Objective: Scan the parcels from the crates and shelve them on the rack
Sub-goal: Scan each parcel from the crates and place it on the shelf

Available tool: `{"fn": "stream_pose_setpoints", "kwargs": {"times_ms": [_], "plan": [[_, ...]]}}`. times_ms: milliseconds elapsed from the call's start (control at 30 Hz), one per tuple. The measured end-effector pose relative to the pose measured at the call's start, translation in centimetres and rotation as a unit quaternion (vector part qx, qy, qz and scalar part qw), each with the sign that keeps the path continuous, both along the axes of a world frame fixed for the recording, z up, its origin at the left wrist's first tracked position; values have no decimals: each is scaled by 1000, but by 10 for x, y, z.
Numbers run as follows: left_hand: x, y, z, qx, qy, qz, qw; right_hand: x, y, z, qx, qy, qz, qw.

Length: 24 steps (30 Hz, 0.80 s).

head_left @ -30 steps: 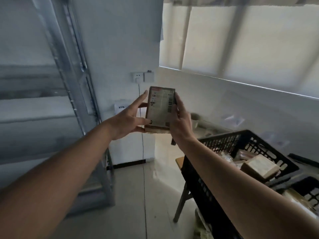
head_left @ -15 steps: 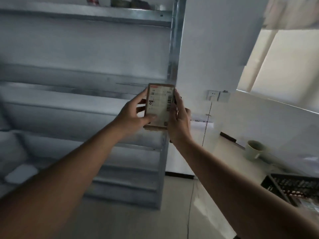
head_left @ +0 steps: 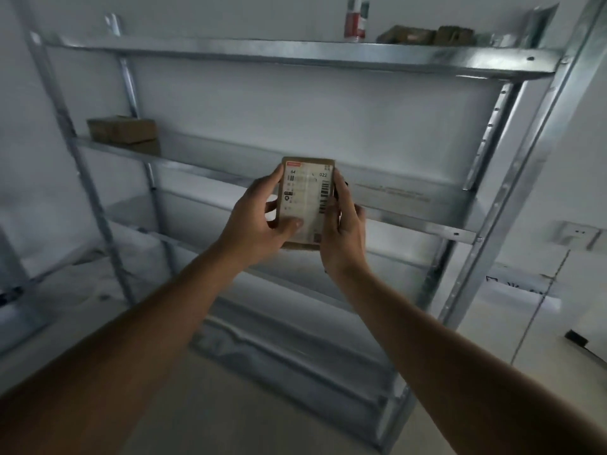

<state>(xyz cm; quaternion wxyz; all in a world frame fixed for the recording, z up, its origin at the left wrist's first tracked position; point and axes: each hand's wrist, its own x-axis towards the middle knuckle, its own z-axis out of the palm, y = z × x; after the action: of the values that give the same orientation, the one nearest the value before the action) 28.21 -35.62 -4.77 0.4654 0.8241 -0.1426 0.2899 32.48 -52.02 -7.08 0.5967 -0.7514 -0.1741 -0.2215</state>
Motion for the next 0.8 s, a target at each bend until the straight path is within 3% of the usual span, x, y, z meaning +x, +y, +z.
{"fn": "stream_pose_setpoints", "kwargs": {"times_ms": [300, 467, 800], "plan": [[89, 135, 7, 34, -37, 112, 992, 125, 145, 3, -21, -32, 81, 996], [143, 203, 21, 27, -36, 147, 988, 192, 225, 15, 16, -26, 133, 991], [222, 363, 23, -10, -29, 159, 987, 286, 396, 20, 3, -34, 176, 984]]}}
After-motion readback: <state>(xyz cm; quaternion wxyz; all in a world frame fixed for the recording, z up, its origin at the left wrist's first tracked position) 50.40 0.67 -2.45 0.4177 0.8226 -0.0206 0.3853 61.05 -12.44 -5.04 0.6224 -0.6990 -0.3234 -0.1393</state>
